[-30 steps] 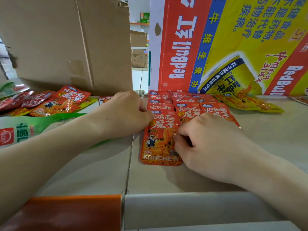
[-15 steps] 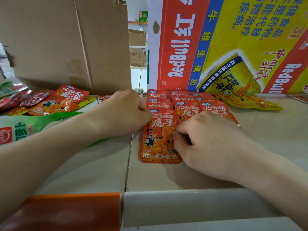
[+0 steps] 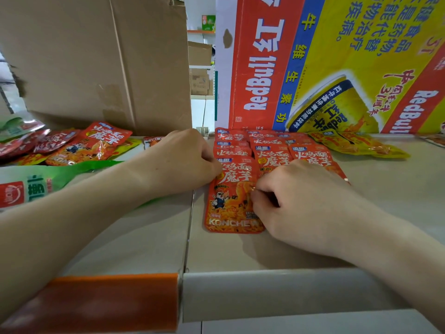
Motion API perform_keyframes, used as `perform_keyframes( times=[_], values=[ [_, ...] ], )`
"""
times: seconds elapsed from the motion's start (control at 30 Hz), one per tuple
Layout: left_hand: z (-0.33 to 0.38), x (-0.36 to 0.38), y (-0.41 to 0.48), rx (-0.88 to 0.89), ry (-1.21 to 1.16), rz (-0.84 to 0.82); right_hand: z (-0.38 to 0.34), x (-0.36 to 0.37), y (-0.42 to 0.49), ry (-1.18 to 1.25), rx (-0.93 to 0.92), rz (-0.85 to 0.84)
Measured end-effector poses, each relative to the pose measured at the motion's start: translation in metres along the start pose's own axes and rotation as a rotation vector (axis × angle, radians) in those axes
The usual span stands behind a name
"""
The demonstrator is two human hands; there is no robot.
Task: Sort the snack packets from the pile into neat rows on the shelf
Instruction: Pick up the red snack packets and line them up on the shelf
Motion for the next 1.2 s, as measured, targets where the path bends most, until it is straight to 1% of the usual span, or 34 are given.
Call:
perform_keyframes(
  times=[0.17, 0.23, 0.33, 0.37, 0.43, 0.5, 0.6, 0.73, 0.87, 1.03, 1.13, 1.2],
  values=[
    [-0.003, -0.001, -0.001, -0.016, 0.001, 0.007, -0.001, -0.003, -0.001, 0.002, -0.007, 0.012],
    [-0.003, -0.002, -0.003, -0.021, 0.037, 0.008, -0.002, -0.004, -0.001, 0.000, -0.014, 0.018],
    [-0.001, -0.009, -0.007, -0.019, 0.103, 0.050, -0.001, -0.006, -0.002, 0.021, -0.013, 0.043],
    [-0.001, -0.013, -0.008, -0.028, 0.106, 0.077, 0.000, -0.010, -0.002, 0.055, -0.008, 0.083],
    [0.000, -0.023, -0.010, -0.051, 0.073, 0.153, 0.003, -0.028, -0.003, 0.111, -0.007, 0.255],
    [0.005, -0.038, -0.014, -0.045, 0.063, 0.259, 0.002, -0.047, -0.007, 0.105, -0.022, 0.415],
    [0.019, -0.066, -0.029, 0.026, 0.103, 0.402, -0.005, -0.058, -0.011, 0.062, -0.039, 0.501],
    [0.029, -0.092, -0.061, 0.113, 0.136, 0.496, -0.022, -0.061, -0.004, 0.111, -0.078, 0.473],
    [0.015, -0.102, -0.088, 0.159, 0.153, 0.485, -0.055, -0.060, 0.005, 0.119, -0.133, 0.461],
    [-0.027, -0.128, -0.124, 0.092, 0.226, 0.456, -0.112, -0.046, 0.024, 0.123, -0.193, 0.401],
    [-0.058, -0.152, -0.147, 0.043, 0.290, 0.471, -0.150, -0.034, 0.037, 0.158, -0.225, 0.352],
    [-0.087, -0.173, -0.167, -0.011, 0.329, 0.508, -0.181, -0.022, 0.046, 0.188, -0.258, 0.323]
  ],
)
Point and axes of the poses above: each hand's wrist, its own y-axis towards the middle knuckle, its own x-axis out of the palm, z = x × y, the point moved 10 cm from there along y, towards the middle knuckle, and after that the axes turned 12 degrees about z, right-handed, at the moved point
